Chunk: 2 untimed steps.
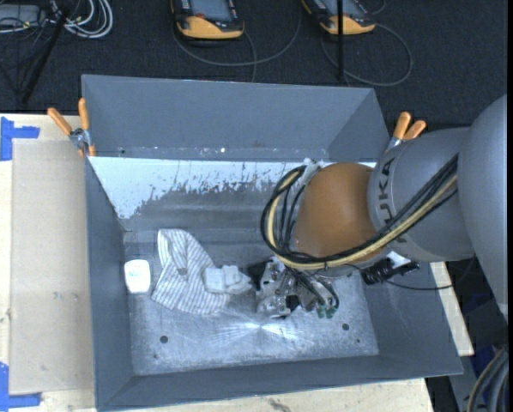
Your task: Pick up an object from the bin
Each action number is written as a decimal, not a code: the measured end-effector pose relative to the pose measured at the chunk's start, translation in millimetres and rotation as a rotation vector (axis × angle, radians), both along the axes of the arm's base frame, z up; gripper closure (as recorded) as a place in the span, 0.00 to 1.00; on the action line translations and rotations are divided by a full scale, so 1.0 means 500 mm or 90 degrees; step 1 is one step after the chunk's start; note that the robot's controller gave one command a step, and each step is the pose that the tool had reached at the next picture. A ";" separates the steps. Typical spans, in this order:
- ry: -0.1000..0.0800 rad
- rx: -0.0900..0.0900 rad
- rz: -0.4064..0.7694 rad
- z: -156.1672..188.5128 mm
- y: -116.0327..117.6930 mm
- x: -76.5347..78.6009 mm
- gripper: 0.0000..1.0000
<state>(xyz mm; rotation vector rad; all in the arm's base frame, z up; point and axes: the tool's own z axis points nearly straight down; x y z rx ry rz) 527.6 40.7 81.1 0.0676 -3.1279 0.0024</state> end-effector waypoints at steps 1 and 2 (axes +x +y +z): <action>-0.010 0.002 0.122 0.268 0.007 0.184 1.00; -0.009 0.002 0.121 0.268 0.007 0.184 1.00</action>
Offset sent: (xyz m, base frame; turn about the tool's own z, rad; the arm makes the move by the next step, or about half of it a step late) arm 0.0000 0.0000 0.0000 0.0000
